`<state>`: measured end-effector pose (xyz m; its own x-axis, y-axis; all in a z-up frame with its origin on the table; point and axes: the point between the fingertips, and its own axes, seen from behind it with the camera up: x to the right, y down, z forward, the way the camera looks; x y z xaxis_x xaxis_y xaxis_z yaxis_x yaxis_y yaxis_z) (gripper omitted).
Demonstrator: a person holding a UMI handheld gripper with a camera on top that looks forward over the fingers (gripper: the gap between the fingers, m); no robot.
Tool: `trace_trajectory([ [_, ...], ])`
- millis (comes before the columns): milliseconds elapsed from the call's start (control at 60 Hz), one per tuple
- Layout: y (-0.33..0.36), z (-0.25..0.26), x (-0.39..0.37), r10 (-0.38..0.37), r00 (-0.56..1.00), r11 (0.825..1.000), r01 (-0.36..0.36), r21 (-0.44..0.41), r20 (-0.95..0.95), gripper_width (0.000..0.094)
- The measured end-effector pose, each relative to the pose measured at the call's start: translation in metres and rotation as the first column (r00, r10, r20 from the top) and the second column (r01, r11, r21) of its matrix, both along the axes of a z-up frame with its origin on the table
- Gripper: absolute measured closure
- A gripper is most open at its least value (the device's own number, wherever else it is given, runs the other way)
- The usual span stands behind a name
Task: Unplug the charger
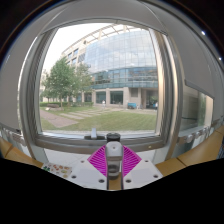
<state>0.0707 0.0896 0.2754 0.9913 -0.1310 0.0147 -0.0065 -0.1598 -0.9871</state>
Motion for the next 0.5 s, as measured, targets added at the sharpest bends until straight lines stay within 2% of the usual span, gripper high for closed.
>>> trace_trajectory([
  [83,-0.018,-0.002,0.055,-0.066,0.997,0.998,0.066,-0.001,0.028,0.0785],
  [183,-0.024,-0.073,0.091,-0.088,0.996,0.989,0.085,-0.125,-0.025,0.0785],
  [233,-0.021,-0.115,0.097,-0.08,0.995,0.981,0.068,-0.183,-0.057,0.0785],
  [250,-0.035,-0.121,0.122,-0.076,0.995,0.977,0.061,-0.203,-0.065,0.0785],
  [367,-0.027,-0.197,0.131,-0.052,0.991,0.952,0.012,-0.306,-0.122,0.0784],
  [500,-0.021,-0.238,0.132,-0.012,0.984,0.933,-0.052,-0.355,-0.176,0.0784],
])
